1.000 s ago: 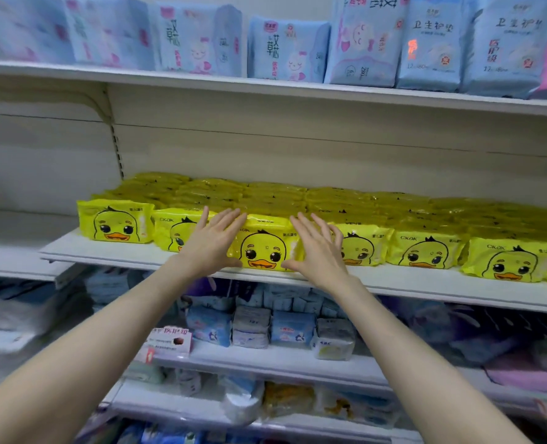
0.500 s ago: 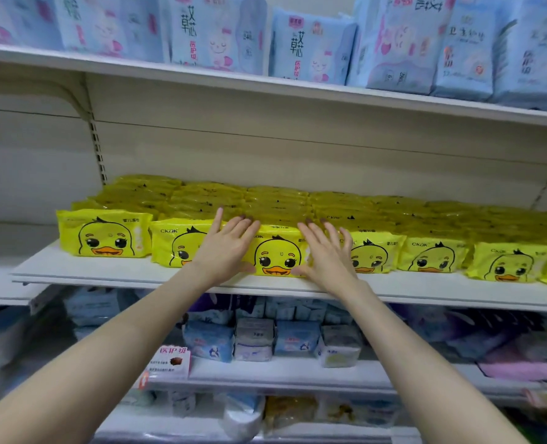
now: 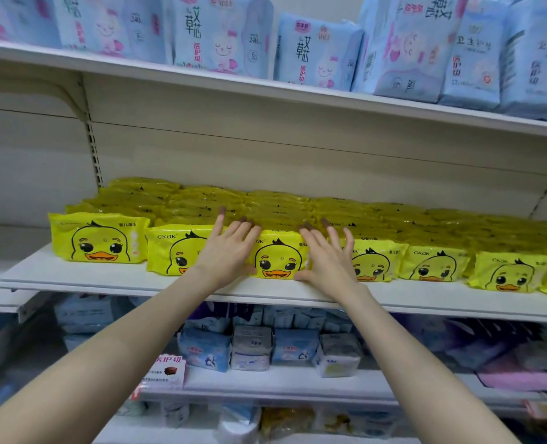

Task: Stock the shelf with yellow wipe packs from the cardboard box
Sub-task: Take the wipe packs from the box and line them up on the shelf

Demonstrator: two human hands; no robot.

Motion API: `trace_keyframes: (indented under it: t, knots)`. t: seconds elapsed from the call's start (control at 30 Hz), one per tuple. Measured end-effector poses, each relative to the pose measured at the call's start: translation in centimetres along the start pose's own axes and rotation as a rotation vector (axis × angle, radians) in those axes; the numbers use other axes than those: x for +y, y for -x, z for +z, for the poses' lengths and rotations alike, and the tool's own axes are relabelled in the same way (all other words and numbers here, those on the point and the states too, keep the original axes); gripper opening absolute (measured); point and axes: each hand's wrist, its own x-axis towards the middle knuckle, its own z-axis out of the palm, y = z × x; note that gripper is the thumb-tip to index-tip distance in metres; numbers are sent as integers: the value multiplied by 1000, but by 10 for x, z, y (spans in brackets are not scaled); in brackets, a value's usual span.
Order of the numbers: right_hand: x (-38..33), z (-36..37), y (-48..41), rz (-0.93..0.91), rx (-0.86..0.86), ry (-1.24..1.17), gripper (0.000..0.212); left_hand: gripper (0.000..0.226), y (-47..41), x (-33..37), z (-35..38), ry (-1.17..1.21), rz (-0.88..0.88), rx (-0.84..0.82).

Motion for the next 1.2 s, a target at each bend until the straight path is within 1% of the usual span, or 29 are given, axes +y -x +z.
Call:
trace_keyframes:
  t: [0.17,0.37,0.63,0.73,0.93,1.2]
  knots:
    - [1,5,-2,-4,49,33,90,89,-2,1,2,-28,2,-9]
    - [1,7,0,-1,51,42,89,90,-2,-2,7,-18,11,-33]
    - [0,3,5,-19,35,48,99,93,0,-3,6,-23,23,-27]
    - [2,3,6,-5,48,54,96,93,1,-5,7,-16,24,-48]
    - [2,3,6,13,73,56,93,98,0,0,2,-37,27,-36]
    - [1,5,1,14,84,93,89,95,-4,0,9,-76,12,-22]
